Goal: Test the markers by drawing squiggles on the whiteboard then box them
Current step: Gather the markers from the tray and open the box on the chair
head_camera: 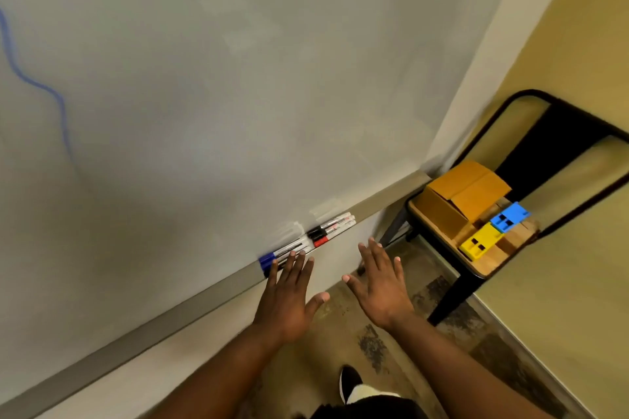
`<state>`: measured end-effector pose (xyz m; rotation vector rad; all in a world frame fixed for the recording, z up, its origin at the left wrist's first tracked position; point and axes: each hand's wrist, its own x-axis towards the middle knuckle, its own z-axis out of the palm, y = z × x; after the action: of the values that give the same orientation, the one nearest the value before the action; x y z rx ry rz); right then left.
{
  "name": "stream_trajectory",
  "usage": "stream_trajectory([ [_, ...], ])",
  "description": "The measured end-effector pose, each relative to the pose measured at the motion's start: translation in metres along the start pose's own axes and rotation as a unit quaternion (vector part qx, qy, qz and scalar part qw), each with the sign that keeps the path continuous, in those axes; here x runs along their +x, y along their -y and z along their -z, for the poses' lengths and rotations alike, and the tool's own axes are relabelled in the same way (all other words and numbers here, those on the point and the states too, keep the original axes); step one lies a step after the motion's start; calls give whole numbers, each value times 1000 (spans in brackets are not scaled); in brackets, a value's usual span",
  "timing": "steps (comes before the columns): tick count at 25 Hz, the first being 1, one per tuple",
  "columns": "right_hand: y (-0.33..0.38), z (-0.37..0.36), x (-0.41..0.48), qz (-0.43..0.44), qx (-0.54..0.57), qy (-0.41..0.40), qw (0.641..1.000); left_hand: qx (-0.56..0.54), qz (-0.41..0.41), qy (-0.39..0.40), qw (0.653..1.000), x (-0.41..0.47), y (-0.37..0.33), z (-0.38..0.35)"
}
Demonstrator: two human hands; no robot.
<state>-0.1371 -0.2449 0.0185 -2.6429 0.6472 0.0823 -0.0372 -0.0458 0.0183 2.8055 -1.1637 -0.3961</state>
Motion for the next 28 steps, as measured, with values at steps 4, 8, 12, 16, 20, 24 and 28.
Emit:
stream_trajectory([
  [4,-35,24,-13,-66,12,-38,997,-7,-71,-1,997,32,-34,10],
  [8,-85,37,-3,-127,36,-77,988,0,-143,-5,990,84,-85,16],
  [12,-134,50,23,-145,50,-99,983,13,-162,22,986,143,-134,15],
  [16,-192,74,55,-152,77,-110,979,10,-155,31,987,211,-181,17],
  [20,-233,89,81,-149,85,-104,980,-13,-145,18,989,264,-218,20],
  [24,-254,95,109,-165,103,-106,975,9,-173,31,984,302,-245,17],
  [28,-263,107,144,-172,109,-110,973,25,-204,40,978,341,-261,20],
])
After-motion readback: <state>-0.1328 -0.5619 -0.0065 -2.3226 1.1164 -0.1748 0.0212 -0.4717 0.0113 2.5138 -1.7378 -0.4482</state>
